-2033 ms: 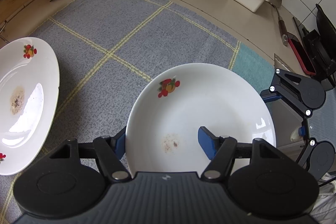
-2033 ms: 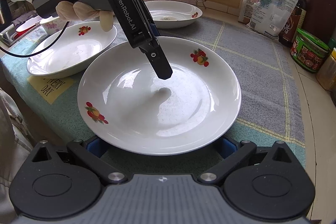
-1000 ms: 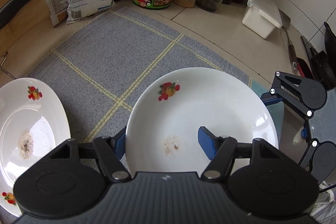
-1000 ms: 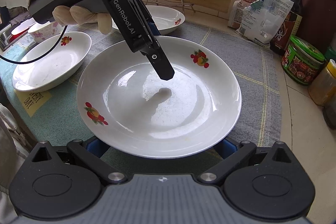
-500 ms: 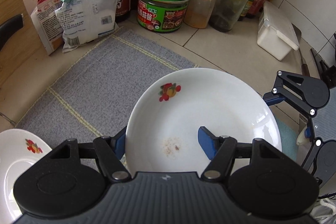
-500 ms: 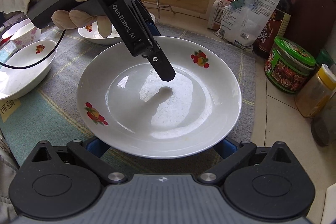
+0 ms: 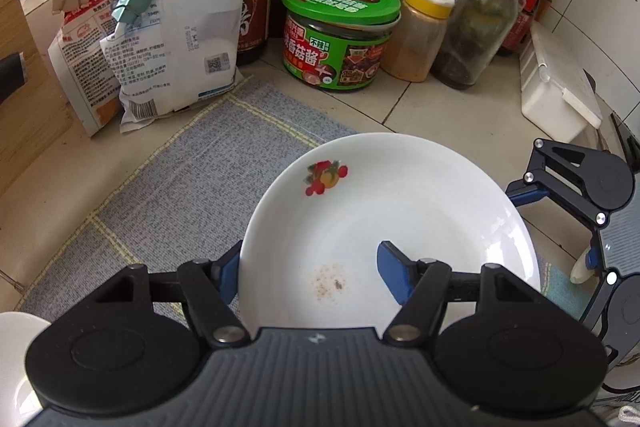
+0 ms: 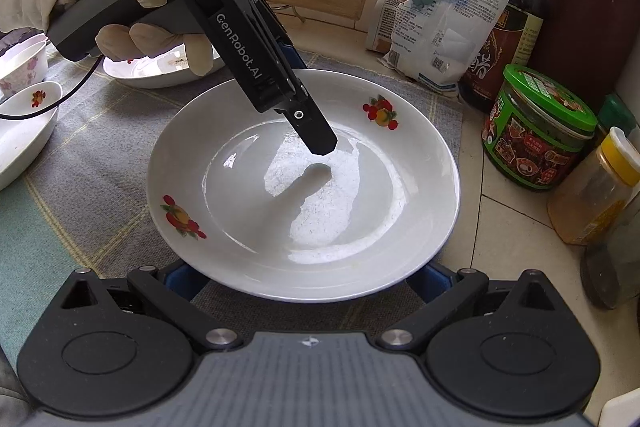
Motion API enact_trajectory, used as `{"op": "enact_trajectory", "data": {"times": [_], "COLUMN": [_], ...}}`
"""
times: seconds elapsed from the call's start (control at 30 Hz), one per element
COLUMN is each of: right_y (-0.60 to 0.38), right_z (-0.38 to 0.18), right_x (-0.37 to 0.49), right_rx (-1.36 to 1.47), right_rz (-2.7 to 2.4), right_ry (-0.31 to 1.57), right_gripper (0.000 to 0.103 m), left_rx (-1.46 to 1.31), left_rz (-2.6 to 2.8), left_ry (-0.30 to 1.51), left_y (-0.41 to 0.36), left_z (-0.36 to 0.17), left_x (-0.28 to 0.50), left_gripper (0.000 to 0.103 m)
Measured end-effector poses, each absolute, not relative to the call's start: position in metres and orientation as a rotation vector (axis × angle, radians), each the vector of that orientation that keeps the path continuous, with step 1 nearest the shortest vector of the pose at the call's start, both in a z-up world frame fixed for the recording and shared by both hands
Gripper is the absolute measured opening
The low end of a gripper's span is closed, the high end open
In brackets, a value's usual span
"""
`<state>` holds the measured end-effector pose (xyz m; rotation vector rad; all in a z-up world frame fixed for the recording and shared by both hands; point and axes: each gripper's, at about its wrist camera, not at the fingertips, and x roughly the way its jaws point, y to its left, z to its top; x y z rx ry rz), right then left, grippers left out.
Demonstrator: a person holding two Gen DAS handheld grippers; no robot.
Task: Organize plates and bowls
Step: 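Lift the plate with the left gripper and carry it toward the green jar, then lower the plate onto the towel, open the left gripper and withdraw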
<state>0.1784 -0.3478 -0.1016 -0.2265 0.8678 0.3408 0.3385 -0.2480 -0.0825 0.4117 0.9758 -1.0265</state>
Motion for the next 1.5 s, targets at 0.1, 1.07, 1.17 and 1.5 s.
{"op": "enact_trajectory", "data": {"times": [0.1,1.07,1.17,1.5], "right_y": [-0.351,-0.352,-0.352,-0.306], "right_z": [-0.104,-0.089,-0.080,-0.076], "right_x": [0.181,0.163,0.157,0.149], "right_rx": [-0.223,-0.127,-0.074,-0.054], "right_rz": [0.337,0.149,0.157,0.335], "right_ry": [0.871,0.954,0.951,0.928], "right_gripper": [0.103,0.103,0.103,0.103], "left_rx": [0.407,0.363,0.331,0.241], "left_rz": [-1.025,-0.782,-0.713,-0.404], "left_ry": [0.975,0.823,0.791,0.694], "left_y": [-0.250,-0.188,-0.167,-0.094], "left_z": [-0.084,-0.023,-0.008,0.000], "left_x": [0.342,0.283,0.260,0.179], "left_gripper": [0.067,0.085,0.086,0.093]}}
